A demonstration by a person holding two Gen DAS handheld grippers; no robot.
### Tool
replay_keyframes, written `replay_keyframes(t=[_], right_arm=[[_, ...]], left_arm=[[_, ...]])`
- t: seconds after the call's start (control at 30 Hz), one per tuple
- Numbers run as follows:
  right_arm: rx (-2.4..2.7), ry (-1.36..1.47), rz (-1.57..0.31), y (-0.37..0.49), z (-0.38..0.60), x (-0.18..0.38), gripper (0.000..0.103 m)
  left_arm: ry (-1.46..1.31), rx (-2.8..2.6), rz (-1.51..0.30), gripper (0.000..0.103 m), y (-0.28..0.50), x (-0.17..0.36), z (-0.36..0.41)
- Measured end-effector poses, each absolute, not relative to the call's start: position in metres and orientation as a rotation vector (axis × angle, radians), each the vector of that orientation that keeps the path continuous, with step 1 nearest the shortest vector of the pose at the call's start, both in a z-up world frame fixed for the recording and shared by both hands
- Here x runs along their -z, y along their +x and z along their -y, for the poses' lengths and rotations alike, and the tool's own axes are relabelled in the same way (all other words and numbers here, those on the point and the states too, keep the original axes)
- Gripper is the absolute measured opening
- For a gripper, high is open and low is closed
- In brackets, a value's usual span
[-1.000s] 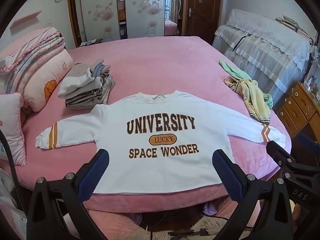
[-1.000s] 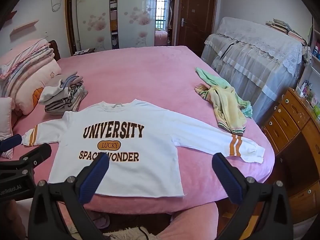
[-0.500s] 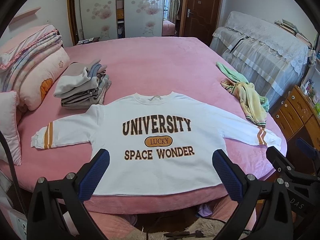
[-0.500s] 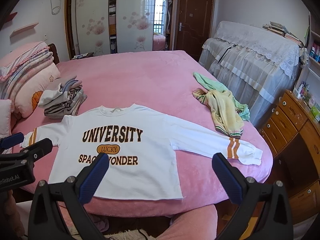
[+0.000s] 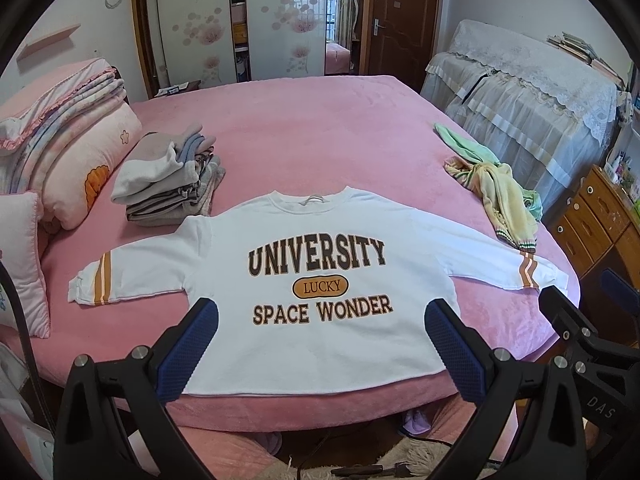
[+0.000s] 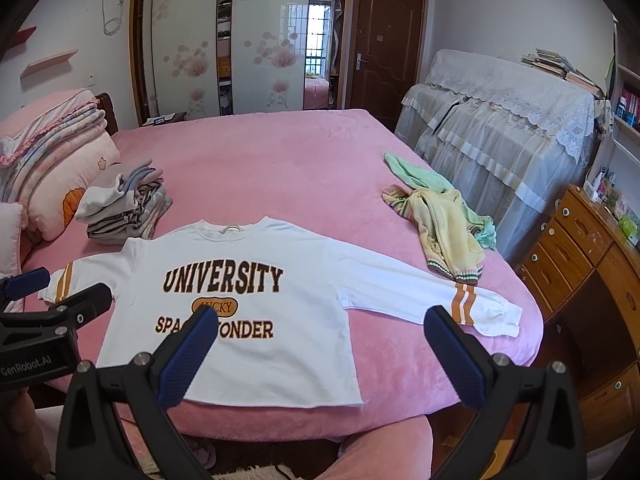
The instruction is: Fold small clothes
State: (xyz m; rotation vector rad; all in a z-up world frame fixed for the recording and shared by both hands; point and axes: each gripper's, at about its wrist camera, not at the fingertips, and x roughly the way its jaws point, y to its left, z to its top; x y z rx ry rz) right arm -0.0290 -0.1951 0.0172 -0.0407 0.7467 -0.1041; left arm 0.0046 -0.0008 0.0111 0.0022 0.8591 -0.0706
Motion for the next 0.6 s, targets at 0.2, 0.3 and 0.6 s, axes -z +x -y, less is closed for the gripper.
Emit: replay_keyframes(t=[0.2, 0.3, 0.6], right_arm=[[0.106, -0.04, -0.744, -0.0297, 0.195, -0.0175, 0.103], [0.107, -0.04, -0.737, -0.0321, 0.1944, -0.0154, 0.103], [0.112, -0.036, -0.724, -0.0329, 0.1994, -0.0184, 0.103]], left_arm=[[-0.03, 0.09, -0.839, 0.103, 0.0037, -0.0159, -0.0019], [-0.051, 0.106, -0.834, 0.103, 0.0041, -0.0169, -0.0043], [-0.045, 0.1, -0.827, 0.103, 0.0037, -0.0178, -0.0045]])
